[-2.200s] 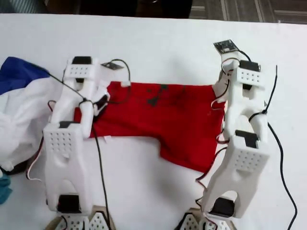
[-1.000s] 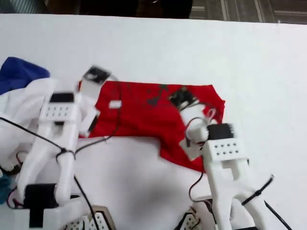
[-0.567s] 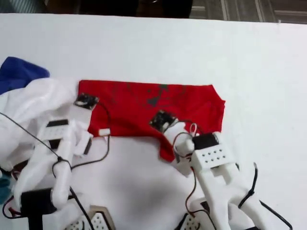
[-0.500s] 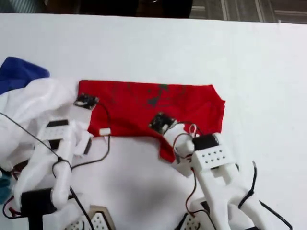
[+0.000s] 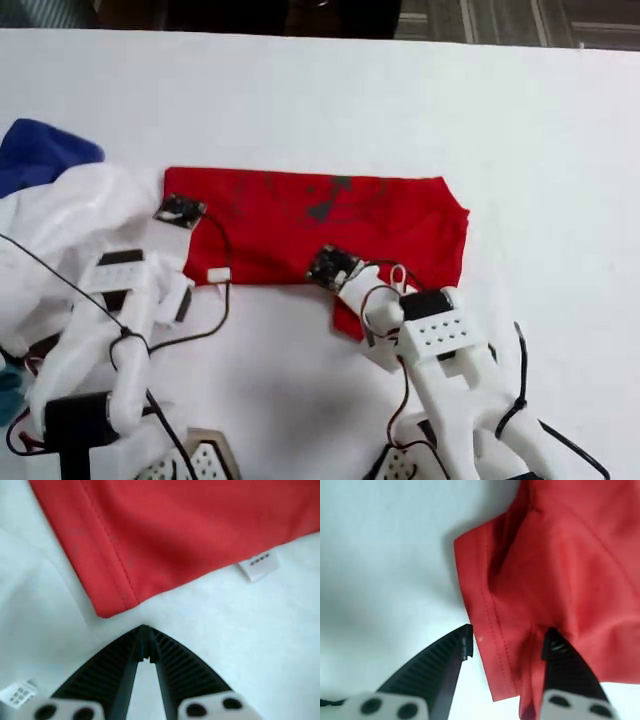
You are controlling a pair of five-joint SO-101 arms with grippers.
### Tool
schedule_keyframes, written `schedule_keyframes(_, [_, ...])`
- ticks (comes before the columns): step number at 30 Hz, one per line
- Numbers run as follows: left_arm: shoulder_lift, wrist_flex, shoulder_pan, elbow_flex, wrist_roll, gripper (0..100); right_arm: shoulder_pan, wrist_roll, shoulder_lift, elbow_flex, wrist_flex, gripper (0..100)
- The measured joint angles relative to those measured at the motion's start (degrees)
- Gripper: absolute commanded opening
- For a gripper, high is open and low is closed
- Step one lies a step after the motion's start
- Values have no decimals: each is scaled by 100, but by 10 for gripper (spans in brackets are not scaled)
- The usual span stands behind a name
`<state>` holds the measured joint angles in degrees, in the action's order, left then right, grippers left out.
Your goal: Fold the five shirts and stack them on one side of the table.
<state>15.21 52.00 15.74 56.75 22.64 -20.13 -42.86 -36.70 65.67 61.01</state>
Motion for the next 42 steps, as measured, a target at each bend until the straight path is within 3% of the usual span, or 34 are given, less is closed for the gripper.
schedule_keyframes(9, [0,0,0,0,0,28,0,-26,0,466,-18,207])
schedule_keyframes(18, [0,0,0,0,0,28,35,-18,-53,589,-448,17])
schedule_keyframes(31, [0,0,0,0,0,28,35,-9,-53,114,-53,29])
schedule_keyframes(37, [0,-9,0,0,0,28,35,-9,-44,-255,633,181])
schedule_keyframes(42, [0,-9,0,0,0,28,26,-9,-44,-598,809,177])
